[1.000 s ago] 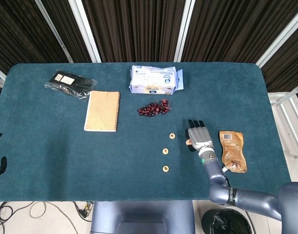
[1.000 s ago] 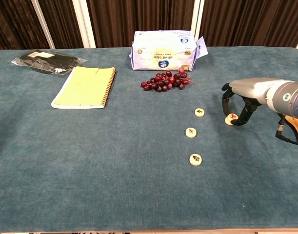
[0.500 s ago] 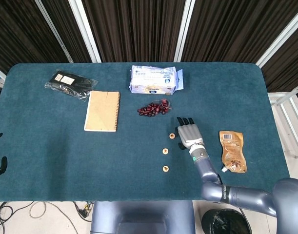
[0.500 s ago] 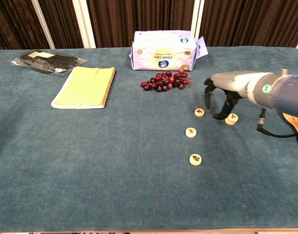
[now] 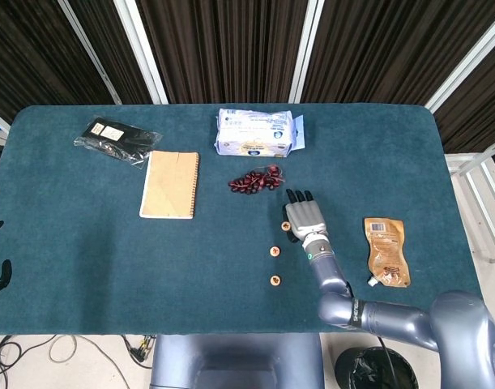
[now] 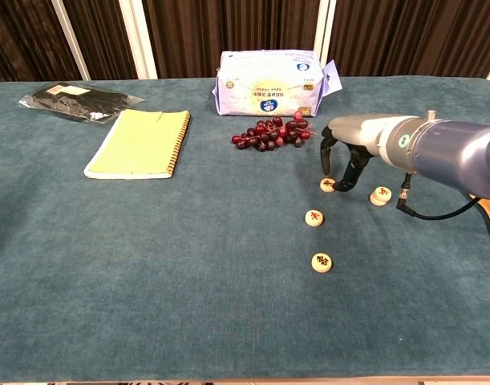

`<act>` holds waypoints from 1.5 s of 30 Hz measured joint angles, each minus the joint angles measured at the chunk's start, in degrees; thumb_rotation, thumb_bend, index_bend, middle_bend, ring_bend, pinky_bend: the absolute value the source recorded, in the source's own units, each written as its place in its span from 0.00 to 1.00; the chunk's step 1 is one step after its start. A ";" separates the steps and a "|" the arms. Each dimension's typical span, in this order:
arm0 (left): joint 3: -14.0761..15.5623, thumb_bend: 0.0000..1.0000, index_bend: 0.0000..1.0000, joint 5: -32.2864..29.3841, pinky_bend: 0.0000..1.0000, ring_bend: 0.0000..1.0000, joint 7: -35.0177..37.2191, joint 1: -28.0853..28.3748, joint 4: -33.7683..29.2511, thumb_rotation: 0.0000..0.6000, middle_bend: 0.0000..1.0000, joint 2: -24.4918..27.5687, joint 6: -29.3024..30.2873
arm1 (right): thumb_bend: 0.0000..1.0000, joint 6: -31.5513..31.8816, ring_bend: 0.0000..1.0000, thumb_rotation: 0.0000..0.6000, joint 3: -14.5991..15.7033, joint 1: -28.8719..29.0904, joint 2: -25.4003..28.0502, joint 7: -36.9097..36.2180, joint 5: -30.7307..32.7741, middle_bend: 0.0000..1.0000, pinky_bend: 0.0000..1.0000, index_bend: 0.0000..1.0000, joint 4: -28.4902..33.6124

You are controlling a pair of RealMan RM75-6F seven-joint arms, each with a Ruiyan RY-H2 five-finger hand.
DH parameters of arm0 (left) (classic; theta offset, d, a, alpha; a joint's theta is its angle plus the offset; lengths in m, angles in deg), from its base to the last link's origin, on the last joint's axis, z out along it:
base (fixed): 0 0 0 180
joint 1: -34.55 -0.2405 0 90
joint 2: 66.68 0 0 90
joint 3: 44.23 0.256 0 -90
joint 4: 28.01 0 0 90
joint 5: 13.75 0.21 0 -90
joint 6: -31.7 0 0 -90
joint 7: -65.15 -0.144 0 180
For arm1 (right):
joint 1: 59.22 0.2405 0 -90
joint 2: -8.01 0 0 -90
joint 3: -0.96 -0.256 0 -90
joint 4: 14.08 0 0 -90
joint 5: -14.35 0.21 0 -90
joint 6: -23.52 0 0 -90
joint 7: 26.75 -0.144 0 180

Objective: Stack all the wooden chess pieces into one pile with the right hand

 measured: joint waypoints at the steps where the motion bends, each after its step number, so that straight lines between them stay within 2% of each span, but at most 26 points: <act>1: 0.00 0.49 0.13 -0.01 0.00 0.00 0.02 0.01 0.00 1.00 0.00 0.00 -0.01 | 0.41 -0.08 0.00 1.00 0.03 0.12 -0.19 0.05 0.05 0.00 0.00 0.45 -0.24; 19: 0.02 0.49 0.13 0.01 0.00 0.00 0.10 0.04 0.08 1.00 0.00 0.02 -0.08 | 0.41 -1.35 0.00 1.00 -0.04 0.84 -2.48 -0.23 1.17 0.00 0.00 0.45 -4.98; 41: -0.05 0.49 0.13 -0.26 0.00 0.00 0.30 0.09 0.20 1.00 0.00 0.03 -0.27 | 0.41 -2.29 0.00 1.00 0.22 0.84 -3.41 -0.42 1.03 0.00 0.00 0.46 -6.52; 45: -0.07 0.49 0.13 -0.30 0.00 0.00 0.34 0.08 0.21 1.00 0.00 0.04 -0.26 | 0.41 -2.50 0.00 1.00 0.19 0.86 -3.54 -0.45 1.13 0.00 0.00 0.48 -6.77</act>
